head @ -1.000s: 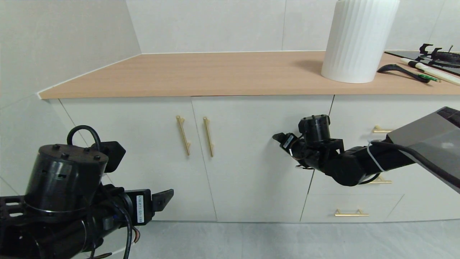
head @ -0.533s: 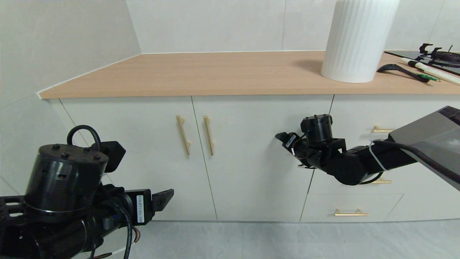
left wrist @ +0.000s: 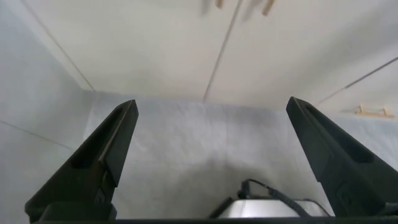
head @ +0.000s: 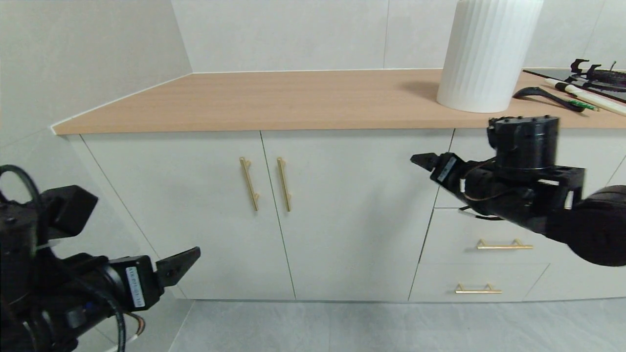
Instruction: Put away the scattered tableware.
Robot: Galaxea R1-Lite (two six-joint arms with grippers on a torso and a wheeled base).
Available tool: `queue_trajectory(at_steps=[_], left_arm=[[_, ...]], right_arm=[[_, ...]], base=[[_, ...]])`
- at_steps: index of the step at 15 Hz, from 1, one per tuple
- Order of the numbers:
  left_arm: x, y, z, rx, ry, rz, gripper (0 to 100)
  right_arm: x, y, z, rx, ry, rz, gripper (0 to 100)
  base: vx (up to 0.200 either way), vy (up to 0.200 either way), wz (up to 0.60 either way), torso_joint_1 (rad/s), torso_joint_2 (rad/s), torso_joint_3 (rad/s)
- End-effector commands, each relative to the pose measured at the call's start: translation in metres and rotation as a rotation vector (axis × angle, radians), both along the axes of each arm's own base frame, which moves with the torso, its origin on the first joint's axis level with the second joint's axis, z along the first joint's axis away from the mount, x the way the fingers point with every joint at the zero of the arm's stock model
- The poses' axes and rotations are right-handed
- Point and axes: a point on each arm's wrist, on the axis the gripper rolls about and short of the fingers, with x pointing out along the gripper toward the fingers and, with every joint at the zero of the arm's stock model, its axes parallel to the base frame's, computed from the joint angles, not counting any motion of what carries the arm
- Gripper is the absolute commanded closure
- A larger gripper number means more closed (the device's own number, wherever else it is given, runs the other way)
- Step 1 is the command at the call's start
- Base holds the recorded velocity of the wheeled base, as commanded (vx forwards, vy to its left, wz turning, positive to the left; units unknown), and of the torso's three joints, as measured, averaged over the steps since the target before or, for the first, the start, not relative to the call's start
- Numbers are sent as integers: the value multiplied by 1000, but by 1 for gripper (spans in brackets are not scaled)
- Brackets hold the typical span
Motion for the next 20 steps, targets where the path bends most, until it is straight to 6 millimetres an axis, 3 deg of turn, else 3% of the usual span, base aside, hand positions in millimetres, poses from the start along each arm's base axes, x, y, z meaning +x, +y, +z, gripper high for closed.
queue_trajectory(at_steps=[1, 4, 7, 9, 11, 14, 16, 20], left_arm=[[-58, 37, -1, 17, -158, 9, 0], [-98, 60, 2, 47, -293, 36, 0], [-136, 78, -11, 91, -370, 114, 0], [-152, 83, -25, 109, -377, 185, 0], [-164, 85, -38, 121, -397, 212, 0], [-174, 85, -61, 163, -421, 277, 0], [-173, 84, -65, 136, -408, 320, 0], [-179, 79, -68, 153, -447, 450, 0]], right_arm=[[-104, -55, 21, -189, -136, 10, 0], [-163, -101, 19, -345, -231, -68, 0], [-245, -136, 18, -423, -298, -111, 0], [-287, -152, 1, -513, -303, -143, 0], [-314, -158, -11, -565, -317, -219, 0], [-339, -159, -31, -605, -354, -323, 0], [-338, -159, -50, -634, -292, -379, 0], [-343, -158, -51, -652, -237, -624, 0]], base=[[0, 0, 0, 0, 0, 0], [0, 0, 0, 0, 0, 0], [0, 0, 0, 0, 0, 0], [0, 0, 0, 0, 0, 0], [0, 0, 0, 0, 0, 0], [0, 0, 0, 0, 0, 0], [0, 0, 0, 0, 0, 0], [0, 0, 0, 0, 0, 0]])
